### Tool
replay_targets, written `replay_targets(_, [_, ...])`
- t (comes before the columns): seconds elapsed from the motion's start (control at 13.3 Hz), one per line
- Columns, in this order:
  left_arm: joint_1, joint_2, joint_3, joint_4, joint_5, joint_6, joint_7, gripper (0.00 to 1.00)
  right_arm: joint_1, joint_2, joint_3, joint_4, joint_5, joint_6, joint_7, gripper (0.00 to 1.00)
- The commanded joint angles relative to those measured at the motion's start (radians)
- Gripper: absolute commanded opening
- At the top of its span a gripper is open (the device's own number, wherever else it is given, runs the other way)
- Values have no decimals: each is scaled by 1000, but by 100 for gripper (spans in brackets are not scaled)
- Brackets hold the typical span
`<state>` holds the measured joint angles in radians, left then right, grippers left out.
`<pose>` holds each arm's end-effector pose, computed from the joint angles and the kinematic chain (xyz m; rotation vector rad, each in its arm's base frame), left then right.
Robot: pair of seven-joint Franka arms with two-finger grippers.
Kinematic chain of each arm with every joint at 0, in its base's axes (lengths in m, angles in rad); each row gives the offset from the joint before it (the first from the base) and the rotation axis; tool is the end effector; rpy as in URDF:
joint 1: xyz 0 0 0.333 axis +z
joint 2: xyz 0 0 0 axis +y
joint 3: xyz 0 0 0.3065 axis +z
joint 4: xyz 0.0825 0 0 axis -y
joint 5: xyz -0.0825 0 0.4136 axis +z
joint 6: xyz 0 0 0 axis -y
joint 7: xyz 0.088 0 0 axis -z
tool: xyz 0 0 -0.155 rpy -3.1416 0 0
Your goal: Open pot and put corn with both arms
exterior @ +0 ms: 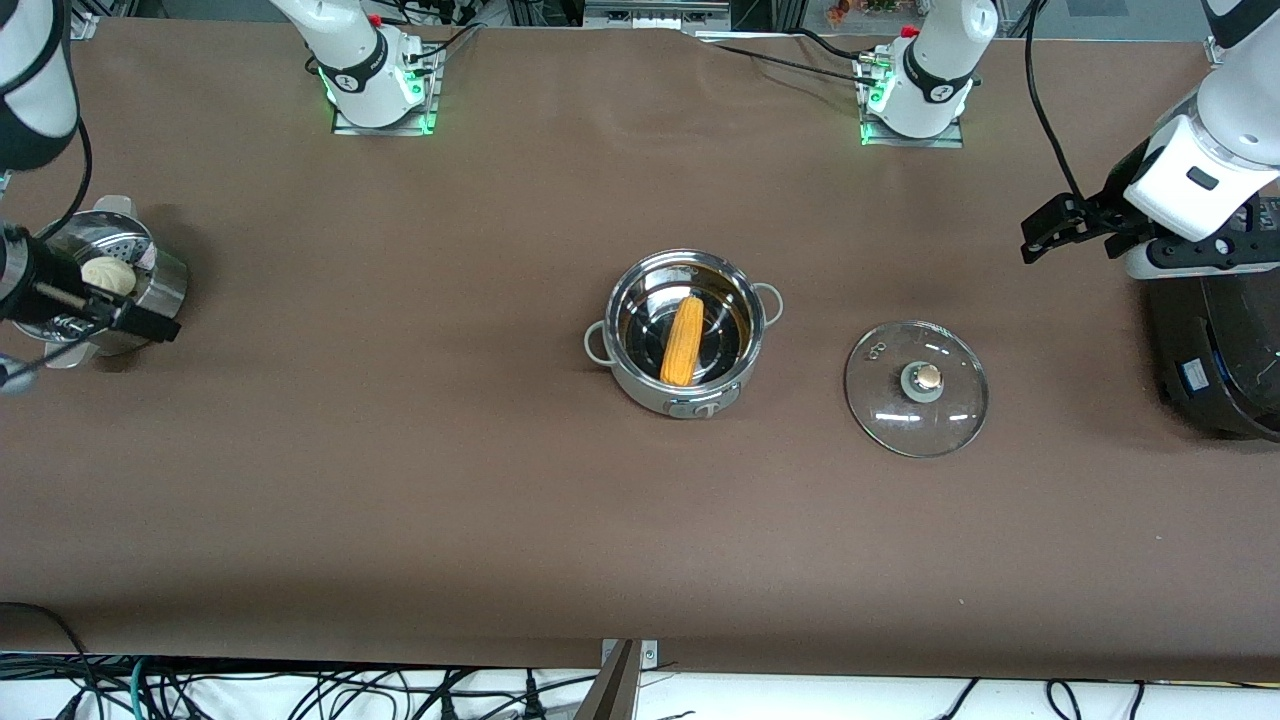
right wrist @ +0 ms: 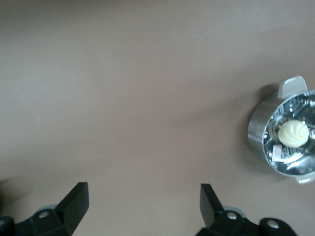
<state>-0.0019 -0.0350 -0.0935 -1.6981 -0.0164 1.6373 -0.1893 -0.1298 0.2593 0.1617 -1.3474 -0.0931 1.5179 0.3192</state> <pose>0.5723 -0.0578 0.5289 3.1285 0.1492 -0.0431 0.6483 -0.0051 0.5155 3.0410 -0.4468 -0.1158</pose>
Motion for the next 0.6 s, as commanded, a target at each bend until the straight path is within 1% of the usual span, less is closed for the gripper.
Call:
replay_targets(0.0, [7, -23, -9, -20, -16, 4, 7, 100, -11, -129, -59, -107, 29, 24, -191, 100])
replay_targets(0.23, [5, -22, -9, -17, -11, 4, 7, 100, -11, -153, -77, -113, 29, 1, -216, 100])
replay_targets(0.3, [5, -22, -9, -17, -11, 4, 7, 100, -8, -147, -76, -116, 30, -10, -218, 100])
replay_targets(0.45, [5, -22, -9, -17, -11, 4, 7, 100, -7, -121, -73, -79, 38, -57, -218, 100])
replay_targets(0.53, [5, -22, -9, -17, -11, 4, 7, 100, -5, -120, -73, -75, 36, -58, -216, 100])
